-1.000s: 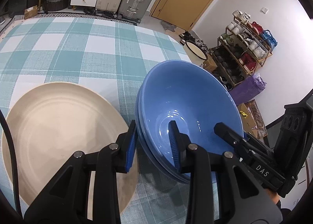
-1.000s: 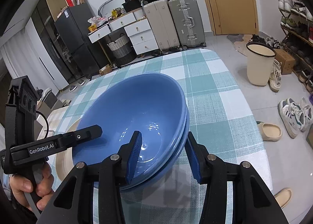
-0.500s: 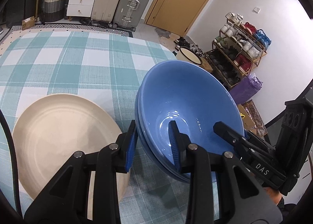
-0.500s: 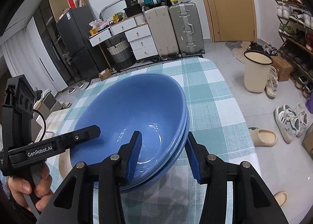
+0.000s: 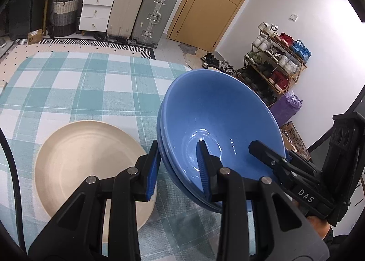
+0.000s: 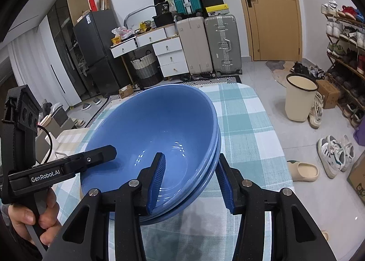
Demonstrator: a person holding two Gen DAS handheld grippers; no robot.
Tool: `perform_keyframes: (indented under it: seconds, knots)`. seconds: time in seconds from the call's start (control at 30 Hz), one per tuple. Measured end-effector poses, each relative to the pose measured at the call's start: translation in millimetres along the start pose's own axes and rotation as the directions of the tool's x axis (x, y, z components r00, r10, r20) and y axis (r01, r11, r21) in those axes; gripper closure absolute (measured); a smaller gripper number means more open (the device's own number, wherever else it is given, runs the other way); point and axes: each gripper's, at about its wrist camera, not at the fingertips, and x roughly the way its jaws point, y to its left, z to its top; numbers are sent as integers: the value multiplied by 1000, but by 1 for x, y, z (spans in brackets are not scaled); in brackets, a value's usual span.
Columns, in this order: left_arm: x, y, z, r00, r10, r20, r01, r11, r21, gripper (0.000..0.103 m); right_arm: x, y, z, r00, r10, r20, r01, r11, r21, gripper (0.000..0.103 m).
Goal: Organize plates and bowls
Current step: 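Lift the nested blue bowls with both grippers and carry them over the cream plates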
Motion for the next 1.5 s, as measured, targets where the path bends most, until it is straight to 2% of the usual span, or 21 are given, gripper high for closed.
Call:
perform_keyframes:
  seconds: [0.47, 0.83, 1.2, 1.5]
  knots:
    - [-84, 10, -11, 996, 51, 72, -50, 999, -8, 75, -19, 54, 5, 998, 53, 26, -51, 997, -65, 56]
    - [-126, 30, -18, 990, 103, 94, -101, 995, -27, 75, -14, 90, 3, 995, 96, 21, -94, 991, -100, 56]
    - [-147, 60, -24, 986, 142, 88, -137, 989, -64, 75, 9, 119, 2, 991, 134, -18, -135, 982, -132, 56]
    - [-134, 80, -18, 987, 147, 67, -142, 987, -78, 75, 31, 129, 2, 990, 129, -52, -135, 981, -137, 56]
